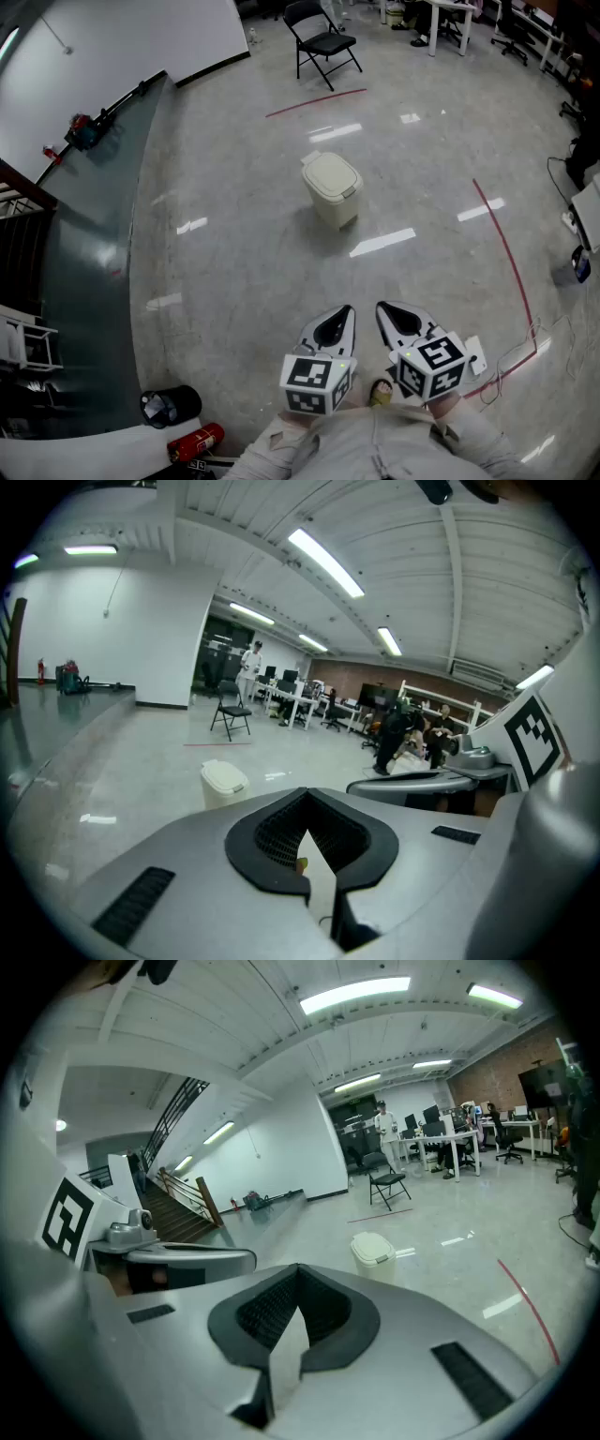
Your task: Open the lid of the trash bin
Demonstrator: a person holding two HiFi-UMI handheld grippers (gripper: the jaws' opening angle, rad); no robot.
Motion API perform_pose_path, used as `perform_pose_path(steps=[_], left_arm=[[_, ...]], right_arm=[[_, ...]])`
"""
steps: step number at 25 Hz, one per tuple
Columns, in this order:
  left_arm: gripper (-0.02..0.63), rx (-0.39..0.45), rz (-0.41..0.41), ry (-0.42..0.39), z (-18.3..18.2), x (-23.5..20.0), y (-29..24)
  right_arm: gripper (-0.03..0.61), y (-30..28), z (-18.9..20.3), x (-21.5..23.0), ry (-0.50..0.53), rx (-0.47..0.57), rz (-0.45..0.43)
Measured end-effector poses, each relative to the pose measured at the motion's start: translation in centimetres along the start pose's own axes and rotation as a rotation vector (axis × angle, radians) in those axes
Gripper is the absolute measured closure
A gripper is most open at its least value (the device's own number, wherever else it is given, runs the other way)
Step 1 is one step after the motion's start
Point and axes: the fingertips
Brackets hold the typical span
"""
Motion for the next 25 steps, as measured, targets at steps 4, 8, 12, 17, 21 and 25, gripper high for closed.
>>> perform_pose_path(steps=[4, 8, 12, 17, 21, 25], left_arm=[[0.609, -0.003, -0.04, 0.026, 1.3, 3.0, 2.5], [0.609, -0.002, -0.058, 0.046, 2.7, 5.9, 4.0], [0.609, -0.007, -0.056, 0.047, 3.7, 7.7, 4.9], [0.609, 0.0, -0.059, 0.057, 3.7, 8.4, 5.7], [0.609, 0.004, -0.067, 0.071, 3.3, 7.7, 5.6], [0.609, -0.002, -0.064, 0.06, 2.5, 6.1, 4.9]], right_arm=[[0.576, 4.0, 2.1, -1.4, 0.027, 0.003, 0.001], [0.577, 7.4, 3.4, -1.5, 0.054, 0.009, 0.002], [0.576, 9.2, 3.8, -1.9, 0.078, 0.015, -0.01], [0.577, 10.1, 3.8, -2.7, 0.088, 0.012, -0.031], [0.575, 9.8, 3.0, -2.9, 0.076, 0.034, -0.043], [0.576, 8.1, 2.0, -2.8, 0.075, 0.032, -0.038]])
Point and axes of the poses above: the fingertips, and each gripper's own axes: y backward along the fingers, x to its right, z out of its underside, and after that the axes turned 3 degrees about -z, right-handed
